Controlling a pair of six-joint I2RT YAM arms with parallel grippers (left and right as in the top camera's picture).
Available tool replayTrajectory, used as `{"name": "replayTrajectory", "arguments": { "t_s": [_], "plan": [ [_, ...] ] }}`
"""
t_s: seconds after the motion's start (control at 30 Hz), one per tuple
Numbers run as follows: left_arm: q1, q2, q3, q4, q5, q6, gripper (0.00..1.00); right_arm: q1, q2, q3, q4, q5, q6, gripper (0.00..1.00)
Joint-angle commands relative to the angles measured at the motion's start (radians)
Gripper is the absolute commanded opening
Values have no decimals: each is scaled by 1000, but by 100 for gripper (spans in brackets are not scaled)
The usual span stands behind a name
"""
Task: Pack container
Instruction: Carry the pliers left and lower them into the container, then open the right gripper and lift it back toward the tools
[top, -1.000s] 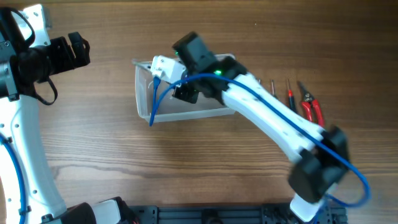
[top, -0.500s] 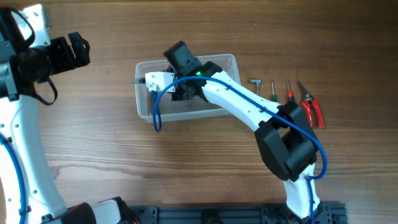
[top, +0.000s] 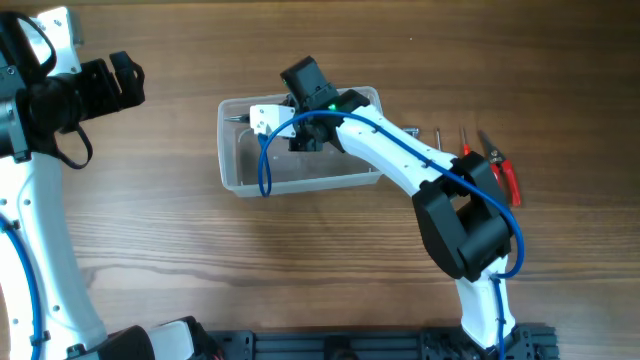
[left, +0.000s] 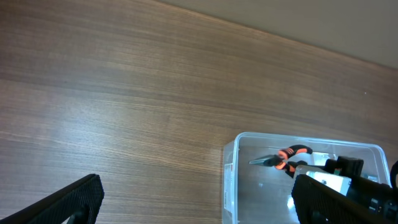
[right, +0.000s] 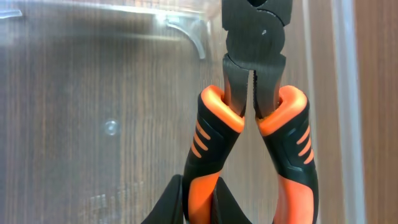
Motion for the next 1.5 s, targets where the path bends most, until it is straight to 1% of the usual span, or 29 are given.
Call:
{"name": "replayTrajectory", "arguments": {
  "t_s": [0.0,0.4,0.73,0.77,0.83,0.87,0.9,1.03,1.17,1.23,1.3,1.37,1.47],
  "plan": [
    [6,6,5,-1,-2,-2,100,4,13,-2,-7,-32,-44,4],
    [6,6,5,-1,-2,-2,100,3,16,-27,-9,-32,-46,4],
    [6,6,5,-1,-2,-2,100,3,60,-50,-3,-28,-45,4],
    [6,6,5,-1,-2,-2,100,3,61,-50,-3,-28,-44,8],
    [6,6,5,-1,-2,-2,100,3,60,-50,0,-28,-41,33],
    [6,6,5,-1,-2,-2,100,3,60,-50,-1,-28,-40,36],
    [6,6,5,-1,-2,-2,100,3,60,-50,-1,-27,-36,36],
    [6,6,5,-1,-2,-2,100,3,46,-50,0,-19,38,46],
    [6,6,5,-1,-2,-2,100,4,-31,-24,-16,63,179,46],
    [6,6,5,-1,-2,-2,100,4,-97,6,-33,156,271,47],
    [6,6,5,-1,-2,-2,100,2,-192,27,-42,261,346,53],
    [6,6,5,-1,-2,-2,100,-9,-289,28,-41,340,379,57],
    [6,6,5,-1,-2,-2,100,-51,-432,28,-62,382,439,63]
  ]
}}
